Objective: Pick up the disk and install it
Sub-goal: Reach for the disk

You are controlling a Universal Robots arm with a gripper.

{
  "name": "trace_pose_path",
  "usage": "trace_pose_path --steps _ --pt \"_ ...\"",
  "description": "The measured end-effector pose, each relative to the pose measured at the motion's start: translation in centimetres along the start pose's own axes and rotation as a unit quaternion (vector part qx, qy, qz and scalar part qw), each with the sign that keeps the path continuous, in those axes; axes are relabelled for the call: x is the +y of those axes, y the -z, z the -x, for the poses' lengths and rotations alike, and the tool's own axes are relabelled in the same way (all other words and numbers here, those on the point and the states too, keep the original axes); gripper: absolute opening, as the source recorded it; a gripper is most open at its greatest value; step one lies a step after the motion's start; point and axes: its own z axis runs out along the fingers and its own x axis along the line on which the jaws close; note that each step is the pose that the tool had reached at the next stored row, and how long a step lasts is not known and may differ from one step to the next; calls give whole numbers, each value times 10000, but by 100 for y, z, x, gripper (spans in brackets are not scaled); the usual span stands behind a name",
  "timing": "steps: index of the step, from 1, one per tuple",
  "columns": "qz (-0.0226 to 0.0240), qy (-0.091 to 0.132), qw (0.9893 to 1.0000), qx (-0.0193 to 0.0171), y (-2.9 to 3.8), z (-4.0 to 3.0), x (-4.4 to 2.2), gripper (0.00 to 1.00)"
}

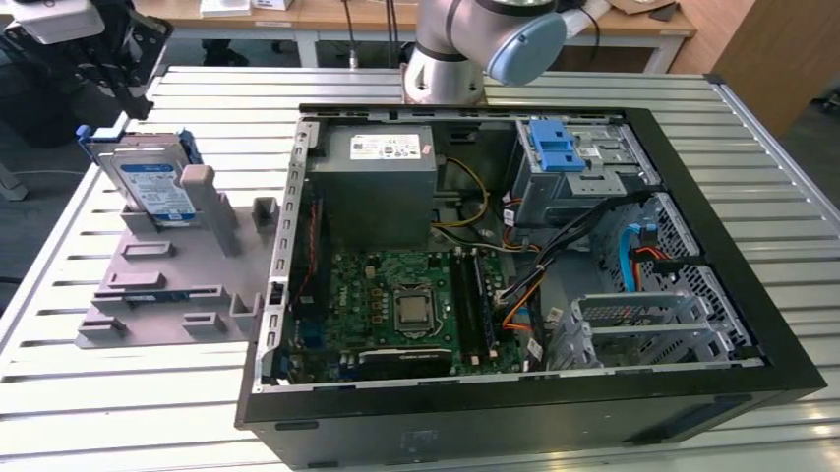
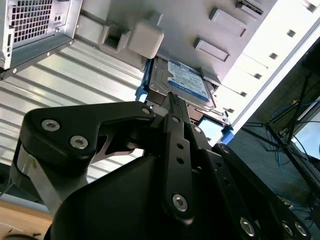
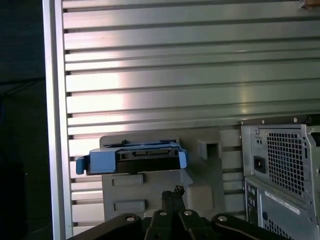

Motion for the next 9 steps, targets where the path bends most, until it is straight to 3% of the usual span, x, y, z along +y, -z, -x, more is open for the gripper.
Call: trace_pose_path --steps 9 --pt "0 -5 10000 0 -22 -285 74 11"
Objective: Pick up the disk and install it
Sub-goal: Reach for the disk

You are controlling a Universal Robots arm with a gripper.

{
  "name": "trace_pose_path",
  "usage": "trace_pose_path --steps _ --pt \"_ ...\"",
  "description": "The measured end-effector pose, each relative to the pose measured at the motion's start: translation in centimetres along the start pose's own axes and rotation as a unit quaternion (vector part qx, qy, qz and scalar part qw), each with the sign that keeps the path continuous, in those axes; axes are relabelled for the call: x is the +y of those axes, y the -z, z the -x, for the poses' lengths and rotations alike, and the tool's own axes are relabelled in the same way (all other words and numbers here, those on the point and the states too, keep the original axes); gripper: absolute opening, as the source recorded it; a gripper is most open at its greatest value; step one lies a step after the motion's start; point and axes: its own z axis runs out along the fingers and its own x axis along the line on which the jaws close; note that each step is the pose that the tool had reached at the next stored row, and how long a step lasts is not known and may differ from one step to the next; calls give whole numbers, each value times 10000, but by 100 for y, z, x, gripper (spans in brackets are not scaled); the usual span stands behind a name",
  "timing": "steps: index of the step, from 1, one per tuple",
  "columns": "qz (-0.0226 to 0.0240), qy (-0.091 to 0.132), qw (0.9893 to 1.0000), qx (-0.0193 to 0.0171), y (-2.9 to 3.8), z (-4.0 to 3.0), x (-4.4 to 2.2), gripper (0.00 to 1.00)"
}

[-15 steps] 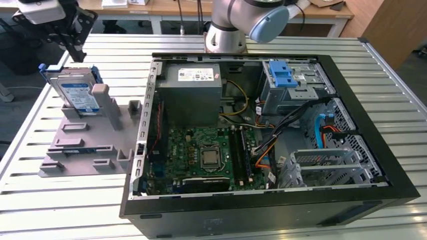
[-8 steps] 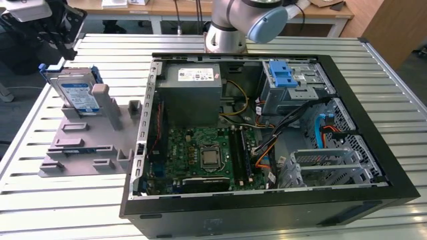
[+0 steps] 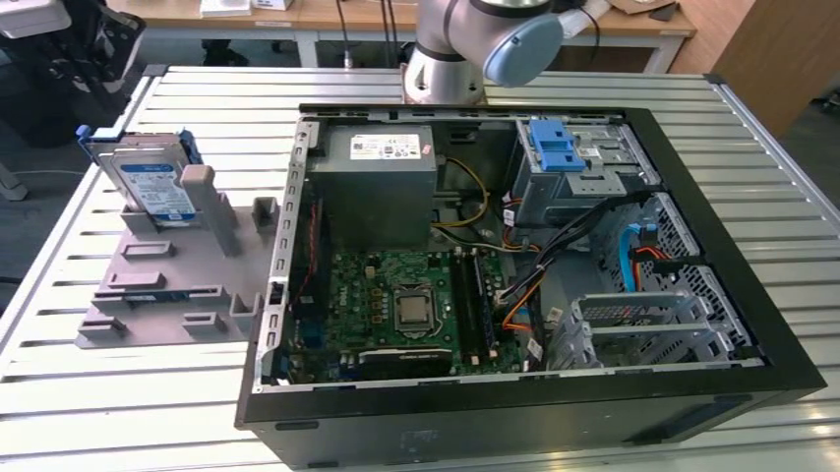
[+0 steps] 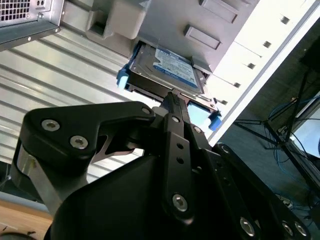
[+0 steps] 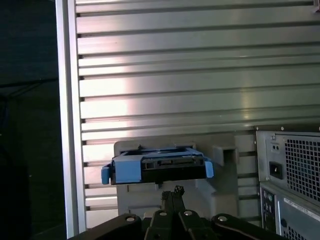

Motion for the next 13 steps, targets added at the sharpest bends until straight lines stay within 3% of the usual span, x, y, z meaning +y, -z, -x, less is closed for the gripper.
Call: trace_pose_path --steps 7,13 --pt "0 -1 10000 0 -12 -231 23 11" --pt "-1 -1 10000 1 -13 -260 25 11"
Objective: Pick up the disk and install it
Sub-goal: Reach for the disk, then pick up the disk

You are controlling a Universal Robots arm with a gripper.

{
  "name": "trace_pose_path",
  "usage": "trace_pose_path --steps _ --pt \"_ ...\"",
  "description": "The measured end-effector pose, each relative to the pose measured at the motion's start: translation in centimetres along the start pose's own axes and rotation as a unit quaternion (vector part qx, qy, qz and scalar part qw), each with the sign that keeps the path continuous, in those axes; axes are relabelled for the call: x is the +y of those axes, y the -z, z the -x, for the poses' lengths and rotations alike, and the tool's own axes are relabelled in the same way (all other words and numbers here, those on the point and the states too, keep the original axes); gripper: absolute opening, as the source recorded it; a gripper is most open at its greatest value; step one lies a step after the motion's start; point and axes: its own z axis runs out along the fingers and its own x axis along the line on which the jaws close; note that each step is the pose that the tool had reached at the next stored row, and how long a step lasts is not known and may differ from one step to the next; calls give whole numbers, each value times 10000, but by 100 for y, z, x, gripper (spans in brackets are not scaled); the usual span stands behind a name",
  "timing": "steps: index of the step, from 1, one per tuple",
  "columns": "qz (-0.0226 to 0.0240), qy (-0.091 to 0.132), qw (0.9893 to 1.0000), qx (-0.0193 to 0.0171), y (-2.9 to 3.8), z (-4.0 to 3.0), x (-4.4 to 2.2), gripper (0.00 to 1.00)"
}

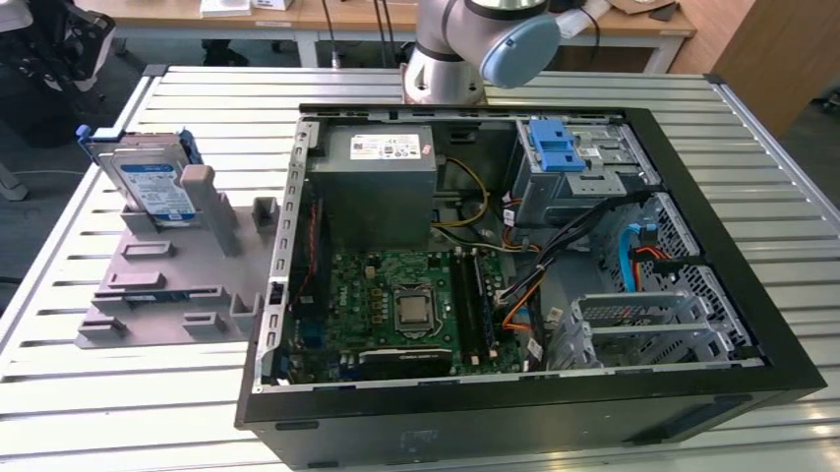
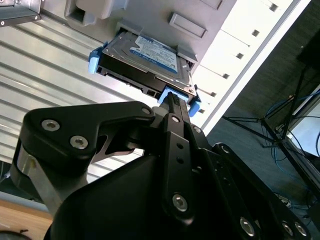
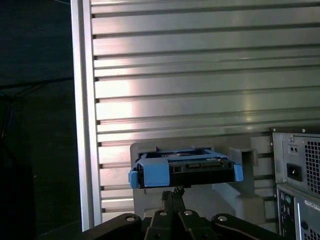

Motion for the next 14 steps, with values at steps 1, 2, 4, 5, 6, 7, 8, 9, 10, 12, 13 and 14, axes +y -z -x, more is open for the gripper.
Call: trace_pose_path --steps 1,2,4,5,6,7,8,9,10,12,13,14 --pt "0 0 10000 0 0 -1 0 11" --pt "0 0 10000 0 0 -2 0 11" --pt "0 0 10000 0 0 -4 0 11" --pt "0 0 10000 0 0 -5 0 11" --pt "0 0 10000 0 0 -6 0 11" --pt "0 0 10000 0 0 -7 -1 11" --pt "0 0 10000 0 0 -8 -1 11" --pt "0 0 10000 0 0 -9 -1 11" --pt "0 0 10000 -1 0 -10 -1 11" --pt "0 0 10000 0 0 -11 -1 11" --pt "0 3 10000 -1 0 -11 -1 11" --pt "0 10 10000 0 0 -11 -1 11"
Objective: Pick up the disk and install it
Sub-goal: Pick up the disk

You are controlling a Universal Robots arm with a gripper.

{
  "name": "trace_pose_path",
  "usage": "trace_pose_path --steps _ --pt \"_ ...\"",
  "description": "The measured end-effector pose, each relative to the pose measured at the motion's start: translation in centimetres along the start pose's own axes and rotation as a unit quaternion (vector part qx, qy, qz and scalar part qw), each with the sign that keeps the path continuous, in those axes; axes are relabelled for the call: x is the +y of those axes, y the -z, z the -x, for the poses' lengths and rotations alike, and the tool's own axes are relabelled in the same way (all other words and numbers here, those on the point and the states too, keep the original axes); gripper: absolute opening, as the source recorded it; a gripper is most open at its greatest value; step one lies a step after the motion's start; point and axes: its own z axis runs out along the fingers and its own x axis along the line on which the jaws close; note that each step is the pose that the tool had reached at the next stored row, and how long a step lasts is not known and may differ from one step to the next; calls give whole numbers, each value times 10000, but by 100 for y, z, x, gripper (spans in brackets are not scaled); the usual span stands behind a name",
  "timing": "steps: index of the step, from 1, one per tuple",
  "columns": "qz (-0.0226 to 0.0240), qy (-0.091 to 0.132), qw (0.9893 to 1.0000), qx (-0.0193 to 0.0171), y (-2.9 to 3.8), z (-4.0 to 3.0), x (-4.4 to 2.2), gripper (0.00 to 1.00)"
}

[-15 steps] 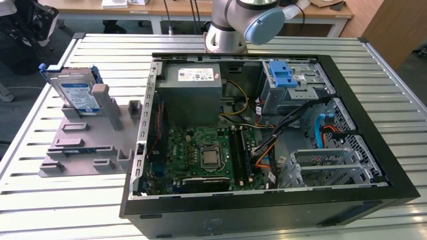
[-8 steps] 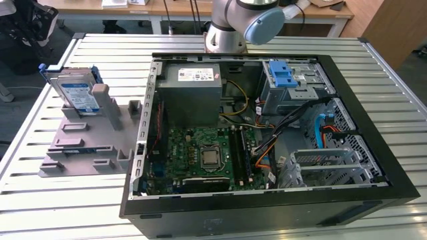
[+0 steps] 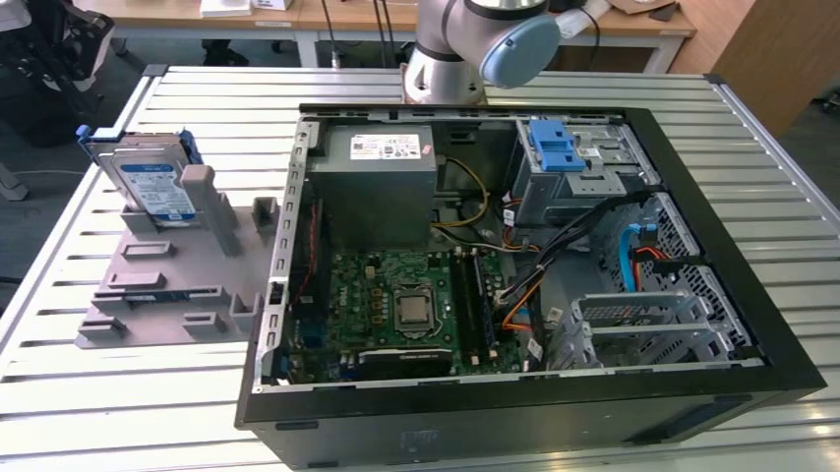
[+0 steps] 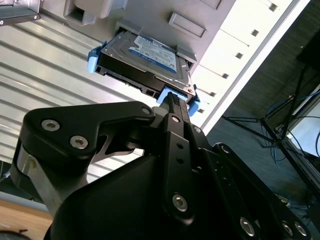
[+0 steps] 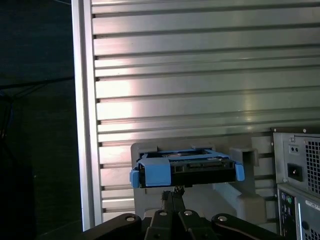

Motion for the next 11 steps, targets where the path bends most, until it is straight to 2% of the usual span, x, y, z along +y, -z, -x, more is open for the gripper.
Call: trace_pose_path --steps 7,11 --pt "3 247 9997 11 0 -1 0 11" --pt "8 562 9984 25 -2 -1 0 11"
